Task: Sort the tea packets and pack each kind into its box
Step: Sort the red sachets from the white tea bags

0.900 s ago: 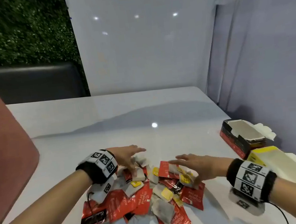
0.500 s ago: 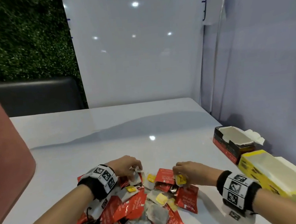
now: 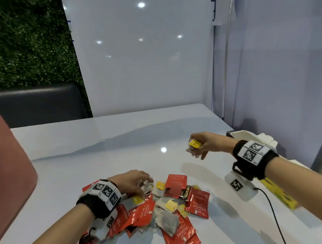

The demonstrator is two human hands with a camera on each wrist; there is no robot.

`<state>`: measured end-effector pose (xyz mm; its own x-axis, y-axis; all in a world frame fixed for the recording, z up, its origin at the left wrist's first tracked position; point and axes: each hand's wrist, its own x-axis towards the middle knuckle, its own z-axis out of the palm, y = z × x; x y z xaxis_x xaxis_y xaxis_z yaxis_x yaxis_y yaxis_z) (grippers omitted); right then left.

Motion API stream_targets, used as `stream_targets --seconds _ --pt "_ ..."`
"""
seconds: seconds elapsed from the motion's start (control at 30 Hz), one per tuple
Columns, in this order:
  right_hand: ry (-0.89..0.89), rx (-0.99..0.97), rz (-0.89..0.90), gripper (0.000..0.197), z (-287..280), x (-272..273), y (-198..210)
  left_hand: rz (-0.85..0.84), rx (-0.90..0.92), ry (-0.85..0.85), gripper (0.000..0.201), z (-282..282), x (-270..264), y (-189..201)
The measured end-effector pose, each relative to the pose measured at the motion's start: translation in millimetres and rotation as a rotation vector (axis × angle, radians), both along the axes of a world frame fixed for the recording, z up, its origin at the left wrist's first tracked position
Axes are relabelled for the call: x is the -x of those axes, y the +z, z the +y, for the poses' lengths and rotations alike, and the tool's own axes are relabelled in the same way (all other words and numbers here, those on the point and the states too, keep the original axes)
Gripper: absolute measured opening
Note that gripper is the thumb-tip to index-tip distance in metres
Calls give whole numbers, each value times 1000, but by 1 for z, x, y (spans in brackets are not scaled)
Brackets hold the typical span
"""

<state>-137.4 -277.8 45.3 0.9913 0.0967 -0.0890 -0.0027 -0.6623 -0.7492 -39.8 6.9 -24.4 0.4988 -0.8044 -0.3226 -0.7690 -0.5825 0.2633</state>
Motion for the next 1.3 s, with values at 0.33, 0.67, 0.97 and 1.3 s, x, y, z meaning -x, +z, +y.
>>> stream_targets --seconds 0.33,0.67,0.97,1.3 --pt "9 656 166 9 20 -94 -25 -170 138 -26 30 -4 -13 2" --pt "53 821 33 47 5 -73 -42 310 599 303 13 -12 -38 39" --pt "145 734 37 32 -1 -8 -42 192 512 334 14 -91 -61 50" --pt "427 661 -199 25 63 -16 -52 156 269 229 26 -133 -99 45"
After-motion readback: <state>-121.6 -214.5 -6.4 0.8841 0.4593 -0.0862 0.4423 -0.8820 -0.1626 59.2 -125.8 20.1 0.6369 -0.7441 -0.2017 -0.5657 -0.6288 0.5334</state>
